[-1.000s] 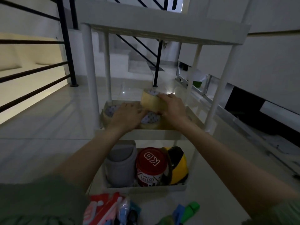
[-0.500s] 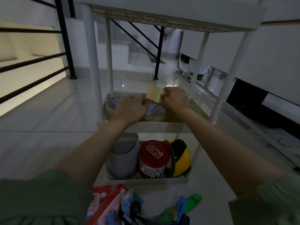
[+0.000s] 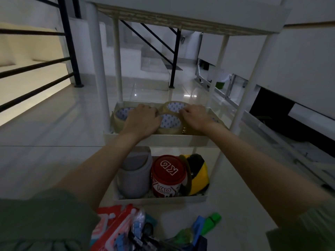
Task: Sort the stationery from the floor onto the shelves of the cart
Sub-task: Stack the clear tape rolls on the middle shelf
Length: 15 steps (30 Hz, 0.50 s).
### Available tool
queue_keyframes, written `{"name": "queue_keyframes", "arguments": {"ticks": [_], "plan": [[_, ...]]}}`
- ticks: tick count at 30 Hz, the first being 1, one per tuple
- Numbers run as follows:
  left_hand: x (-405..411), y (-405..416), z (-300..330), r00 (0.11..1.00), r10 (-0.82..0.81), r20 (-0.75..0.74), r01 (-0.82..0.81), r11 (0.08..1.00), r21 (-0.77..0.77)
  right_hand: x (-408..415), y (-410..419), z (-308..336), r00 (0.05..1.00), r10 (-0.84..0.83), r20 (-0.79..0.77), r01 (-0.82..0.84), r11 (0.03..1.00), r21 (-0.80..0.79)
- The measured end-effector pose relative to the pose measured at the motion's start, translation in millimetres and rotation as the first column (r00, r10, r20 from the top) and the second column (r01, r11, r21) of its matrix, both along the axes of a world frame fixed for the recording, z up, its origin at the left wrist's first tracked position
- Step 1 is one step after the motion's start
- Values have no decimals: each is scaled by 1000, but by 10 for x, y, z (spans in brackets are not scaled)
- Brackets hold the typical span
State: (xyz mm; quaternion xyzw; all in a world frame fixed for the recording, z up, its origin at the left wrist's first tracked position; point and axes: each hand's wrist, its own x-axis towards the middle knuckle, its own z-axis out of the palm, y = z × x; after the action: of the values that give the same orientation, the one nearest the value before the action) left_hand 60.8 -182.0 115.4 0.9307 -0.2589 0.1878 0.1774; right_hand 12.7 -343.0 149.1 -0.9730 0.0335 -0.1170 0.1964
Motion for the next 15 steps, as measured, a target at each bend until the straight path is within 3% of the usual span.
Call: {"name": "queue_keyframes", "arguments": {"ticks": [4, 8, 11, 15], "plan": [[-26, 0, -22, 990, 23, 137, -23, 1000, -2, -37, 17, -95, 1000, 10, -26, -15, 975, -222], [-250, 7, 4, 978, 5, 207, -3, 1000, -8, -120, 36, -128, 998, -4, -62, -12, 965, -263], [-410, 88, 7, 990, -5, 144, -16, 989, 145, -287, 135, -71, 992, -10, -122, -22, 966, -258], [-594, 171, -83, 998, -48, 27, 40, 966, 257, -593, 235, -81, 980, 55, -193, -126, 918, -377]]}}
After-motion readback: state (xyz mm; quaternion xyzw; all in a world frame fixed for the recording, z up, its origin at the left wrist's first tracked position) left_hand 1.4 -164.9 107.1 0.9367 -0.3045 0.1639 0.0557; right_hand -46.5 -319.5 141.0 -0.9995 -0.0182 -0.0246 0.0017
